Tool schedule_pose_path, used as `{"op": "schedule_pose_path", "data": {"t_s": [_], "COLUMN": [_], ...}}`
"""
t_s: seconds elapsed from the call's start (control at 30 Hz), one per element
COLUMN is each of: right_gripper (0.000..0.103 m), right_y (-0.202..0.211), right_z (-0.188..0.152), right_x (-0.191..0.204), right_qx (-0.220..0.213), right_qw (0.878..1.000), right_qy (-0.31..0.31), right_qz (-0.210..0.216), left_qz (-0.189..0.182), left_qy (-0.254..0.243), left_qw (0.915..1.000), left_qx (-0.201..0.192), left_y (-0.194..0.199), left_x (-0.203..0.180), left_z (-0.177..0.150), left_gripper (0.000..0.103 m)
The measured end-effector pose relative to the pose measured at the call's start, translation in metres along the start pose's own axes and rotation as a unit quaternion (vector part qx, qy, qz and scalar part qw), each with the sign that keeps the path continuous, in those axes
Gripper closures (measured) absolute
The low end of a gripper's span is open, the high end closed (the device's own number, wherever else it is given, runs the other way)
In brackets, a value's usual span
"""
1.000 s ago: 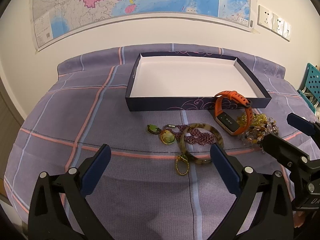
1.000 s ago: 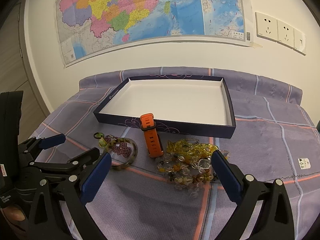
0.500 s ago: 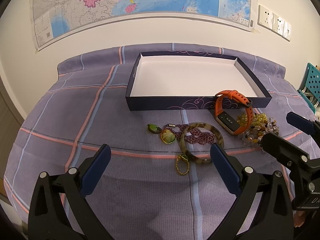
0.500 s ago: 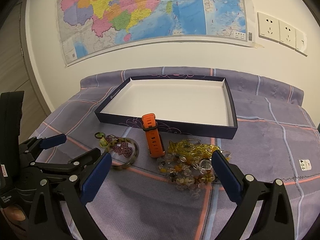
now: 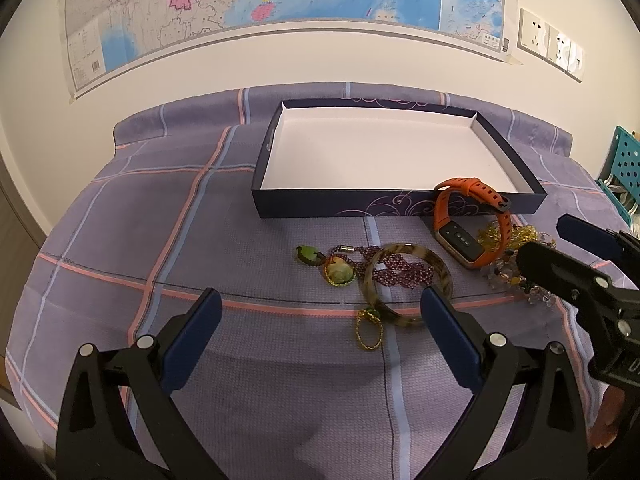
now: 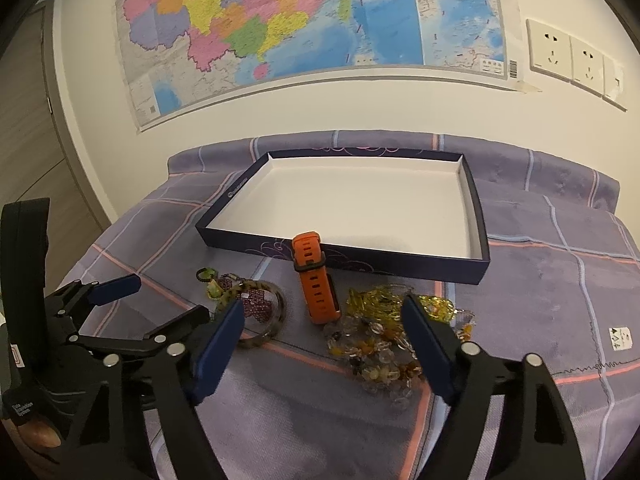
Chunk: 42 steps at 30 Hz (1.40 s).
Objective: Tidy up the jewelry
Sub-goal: 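Grasp the orange watch band with the right tool while the left tool grasps the tortoiseshell bangle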
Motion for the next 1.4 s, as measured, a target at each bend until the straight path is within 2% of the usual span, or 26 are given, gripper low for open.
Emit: {"op": "schedule_pose_path", "data": {"t_s": [0.13,0.27,0.37,0.47,0.53,0.67,0.7,0.73,0.77,0.93,0.97,1.03,1.07,1.1,1.3,1.4], "right_gripper": [0.035,0.051,0.072,0.082,0.086,0.085,0.081,0.066,0.060,0.056,0.057,0.070,0.082,0.084,0.089,0.089], "right_y": [-0.002,-0.010,-0.017,-0.020,-0.021,-0.021,-0.018,-0.015,-0.014,-0.023,-0.025,-0.031,-0.033,-0.034,-0.034,-0.031], "right_z": [0.003,0.005,0.003,0.002,0.000,-0.005,-0.004,-0.001,0.000,0.006,0.008,0.009,0.007,0.007,-0.002,-0.008], "right_x": [0.000,-0.001,-0.005,-0.014,-0.023,-0.037,-0.034,-0.027,-0.022,0.007,0.007,0.004,-0.002,-0.008,-0.045,-0.047], "right_qx": [0.004,0.020,0.039,0.055,0.062,0.066,0.060,0.055,0.051,0.048,0.048,0.058,0.070,0.076,0.103,0.107], "right_qw": [1.000,0.999,0.996,0.992,0.990,0.990,0.990,0.992,0.994,0.998,0.998,0.997,0.995,0.993,0.977,0.977], "right_qy": [-0.003,-0.020,-0.048,-0.080,-0.097,-0.107,-0.101,-0.088,-0.072,0.000,0.000,-0.010,-0.028,-0.048,-0.148,-0.147], "right_qz": [0.009,0.034,0.060,0.080,0.081,0.069,0.072,0.073,0.067,0.052,0.050,0.058,0.069,0.080,0.118,0.114], "left_qz": [-0.001,-0.002,-0.001,-0.001,-0.003,-0.006,-0.014,-0.020,-0.022,-0.040,-0.043,-0.046,-0.049,-0.053,-0.082,-0.097], "left_qy": [-0.001,-0.001,0.001,0.004,0.006,0.000,-0.002,-0.005,-0.010,-0.028,-0.030,-0.035,-0.036,-0.038,-0.044,-0.045], "left_qw": [1.0000,1.0000,1.0000,1.0000,1.0000,1.0000,0.9999,0.9998,0.9997,0.9985,0.9982,0.9976,0.9974,0.9970,0.9943,0.9925], "left_qx": [0.002,0.003,0.002,0.001,0.000,0.001,0.004,0.006,0.008,0.023,0.028,0.037,0.039,0.041,0.052,0.060], "left_y": [-0.001,-0.003,-0.003,-0.003,-0.003,-0.004,-0.005,-0.006,-0.008,-0.016,-0.018,-0.021,-0.023,-0.024,-0.030,-0.032], "left_x": [0.000,0.001,0.004,0.007,0.010,0.013,0.011,0.010,0.008,0.000,-0.002,-0.004,-0.004,-0.006,-0.014,-0.017], "left_z": [0.000,0.000,0.000,0.001,0.002,0.003,0.003,0.003,0.004,0.002,0.001,-0.001,-0.001,-0.001,-0.001,-0.002], "left_gripper": [0.005,0.005,0.005,0.005,0.007,0.009,0.012,0.015,0.016,0.021,0.023,0.027,0.027,0.029,0.043,0.048]}}
Point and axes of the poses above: each gripper's, at about its wrist camera, not at the fingertips, and y roughly against the way its jaws point, x to its left, z to its top, the point moved 9 cm from there along -y, roughly the way its jaws point, and after that the axes turned 12 degrees about -z, right-handed, at the moved point
